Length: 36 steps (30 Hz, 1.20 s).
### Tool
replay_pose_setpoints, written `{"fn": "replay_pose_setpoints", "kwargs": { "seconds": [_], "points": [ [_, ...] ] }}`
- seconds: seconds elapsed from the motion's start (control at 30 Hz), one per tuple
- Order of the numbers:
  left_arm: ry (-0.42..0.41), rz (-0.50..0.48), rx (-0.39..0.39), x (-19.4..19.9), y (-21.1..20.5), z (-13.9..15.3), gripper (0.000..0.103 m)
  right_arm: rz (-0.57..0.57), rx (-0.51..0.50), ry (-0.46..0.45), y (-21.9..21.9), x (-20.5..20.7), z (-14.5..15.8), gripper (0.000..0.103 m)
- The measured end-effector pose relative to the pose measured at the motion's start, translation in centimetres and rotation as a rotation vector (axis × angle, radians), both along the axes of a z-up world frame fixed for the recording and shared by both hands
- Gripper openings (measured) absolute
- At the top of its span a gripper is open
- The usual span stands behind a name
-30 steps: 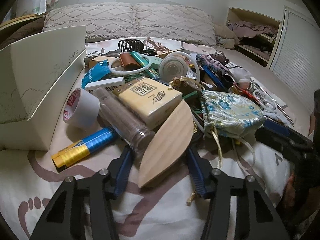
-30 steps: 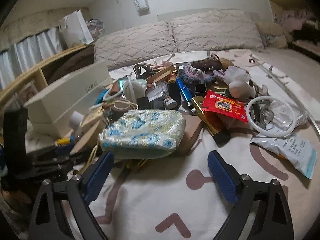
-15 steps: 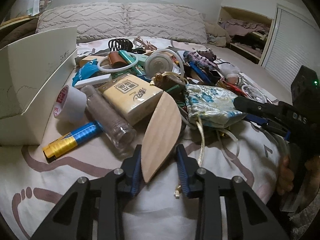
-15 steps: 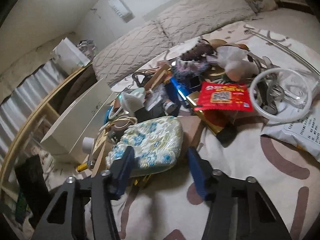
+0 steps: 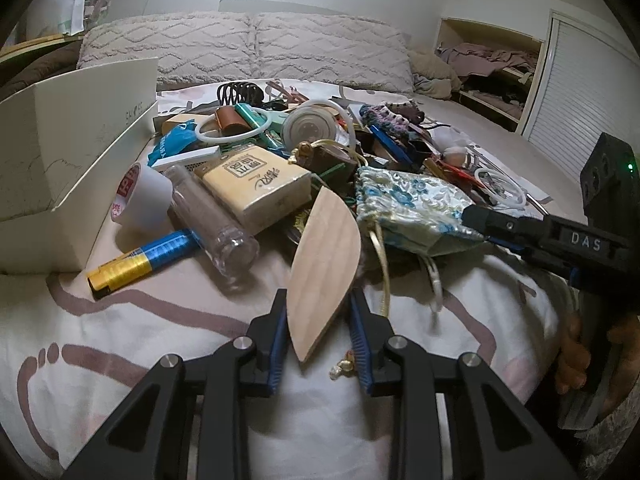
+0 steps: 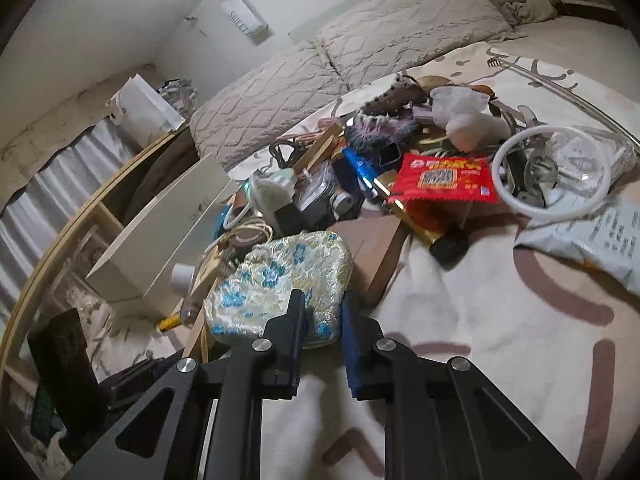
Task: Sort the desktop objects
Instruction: 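Move the right gripper over the blue floral pouch while the left gripper straddles the wooden board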
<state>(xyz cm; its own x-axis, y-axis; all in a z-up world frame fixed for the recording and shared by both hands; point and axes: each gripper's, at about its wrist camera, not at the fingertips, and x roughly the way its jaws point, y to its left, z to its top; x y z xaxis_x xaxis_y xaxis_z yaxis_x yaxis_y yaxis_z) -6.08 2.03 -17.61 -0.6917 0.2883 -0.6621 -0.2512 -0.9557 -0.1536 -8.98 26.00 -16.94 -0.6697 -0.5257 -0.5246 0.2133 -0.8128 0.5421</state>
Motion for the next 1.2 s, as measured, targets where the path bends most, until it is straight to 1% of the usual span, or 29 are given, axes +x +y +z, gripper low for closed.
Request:
{"fn": "replay_pose_setpoints", "kwargs": {
  "seconds": [0.17, 0.27, 0.37, 0.47, 0.53, 0.7, 0.77, 0.83, 0.97, 1.07, 1.13, 1.2],
  "points": [
    [0.008, 0.006, 0.009, 0.7, -0.1, 0.1, 0.028, 0.0, -0.015, 0.002, 0.4, 0.8, 0.1, 0.017],
    [0.016, 0.015, 0.007, 1.1, -0.3, 0.2, 0.028, -0.017, -0.015, 0.027, 1.0, 1.6, 1.0, 0.012],
    [0.021, 0.023, 0.009, 1.5, -0.5, 0.4, 0.028, -0.04, -0.015, 0.044, 1.7, 2.4, 1.8, 0.012],
    [0.023, 0.024, 0.014, 1.9, -0.7, 0.4, 0.028, -0.048, -0.021, 0.029, 2.3, 3.2, 1.9, 0.012],
    [0.027, 0.02, 0.014, 2.2, -0.6, 0.5, 0.028, -0.04, -0.021, 0.003, 2.5, 4.0, 1.7, 0.012],
    [0.031, 0.005, 0.006, 2.4, -0.2, 0.5, 0.028, -0.045, 0.043, -0.012, 3.1, 5.5, 2.3, 0.012],
    [0.028, 0.006, 0.012, 2.3, -0.2, 0.5, 0.028, -0.068, 0.078, -0.013, 4.0, 5.7, 2.6, 0.012],
    [0.026, 0.007, 0.014, 2.3, -0.2, 0.5, 0.028, -0.116, 0.104, -0.017, 5.5, 5.6, 2.9, 0.012],
    [0.024, 0.009, 0.013, 2.2, -0.2, 0.4, 0.028, -0.157, 0.109, -0.03, 7.6, 4.7, 3.2, 0.012],
    [0.022, 0.014, 0.016, 2.0, -0.3, 0.4, 0.028, -0.128, 0.125, -0.018, 7.1, 4.6, 3.7, 0.012],
    [0.018, 0.018, 0.02, 2.0, -0.4, 0.4, 0.028, -0.066, 0.126, -0.012, 5.9, 4.5, 4.0, 0.012],
    [0.017, 0.018, 0.019, 1.9, -0.4, 0.3, 0.028, 0.014, 0.152, -0.005, 4.1, 4.5, 4.3, 0.012]
  ]
}}
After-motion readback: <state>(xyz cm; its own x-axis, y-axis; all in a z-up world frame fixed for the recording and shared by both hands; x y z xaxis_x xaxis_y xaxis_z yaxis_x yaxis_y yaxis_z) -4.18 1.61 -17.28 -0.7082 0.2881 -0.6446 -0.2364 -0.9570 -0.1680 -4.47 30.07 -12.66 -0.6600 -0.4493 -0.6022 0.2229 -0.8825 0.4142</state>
